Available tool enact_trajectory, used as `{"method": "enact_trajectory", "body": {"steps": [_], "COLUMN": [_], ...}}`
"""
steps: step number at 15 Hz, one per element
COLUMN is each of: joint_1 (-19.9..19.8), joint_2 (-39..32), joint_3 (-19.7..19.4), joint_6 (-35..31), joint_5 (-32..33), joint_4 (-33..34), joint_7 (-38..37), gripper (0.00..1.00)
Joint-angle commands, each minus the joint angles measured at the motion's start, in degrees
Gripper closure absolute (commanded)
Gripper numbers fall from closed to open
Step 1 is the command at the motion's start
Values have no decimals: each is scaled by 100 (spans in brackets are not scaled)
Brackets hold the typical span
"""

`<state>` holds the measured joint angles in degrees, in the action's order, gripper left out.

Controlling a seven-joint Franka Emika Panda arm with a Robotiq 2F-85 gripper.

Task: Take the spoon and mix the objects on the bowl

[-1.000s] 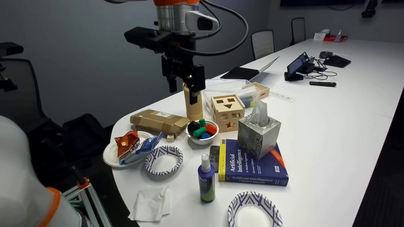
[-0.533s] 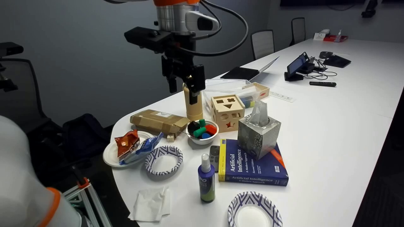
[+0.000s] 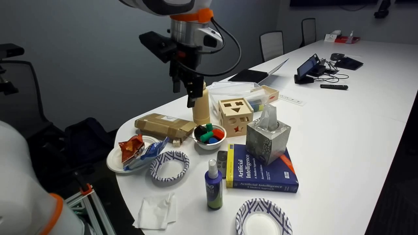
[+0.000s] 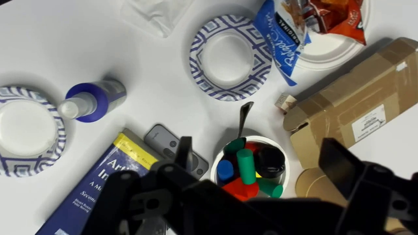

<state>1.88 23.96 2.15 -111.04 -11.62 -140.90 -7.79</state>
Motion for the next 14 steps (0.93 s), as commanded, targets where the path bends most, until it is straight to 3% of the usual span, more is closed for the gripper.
{"method": "enact_trajectory", "body": {"steps": [1,8,14], "joint_1": [-35,-150,-217], "joint_2": [-539,-1353,-2027], "joint_3": [-42,-305,-352], "joint_6": [-168,-1019,-1121], "joint_5": [-674,-2080,-2921], "joint_4": [332,214,197], "joint_7": [-561,-983,-1193], "gripper": [0,0,0]}}
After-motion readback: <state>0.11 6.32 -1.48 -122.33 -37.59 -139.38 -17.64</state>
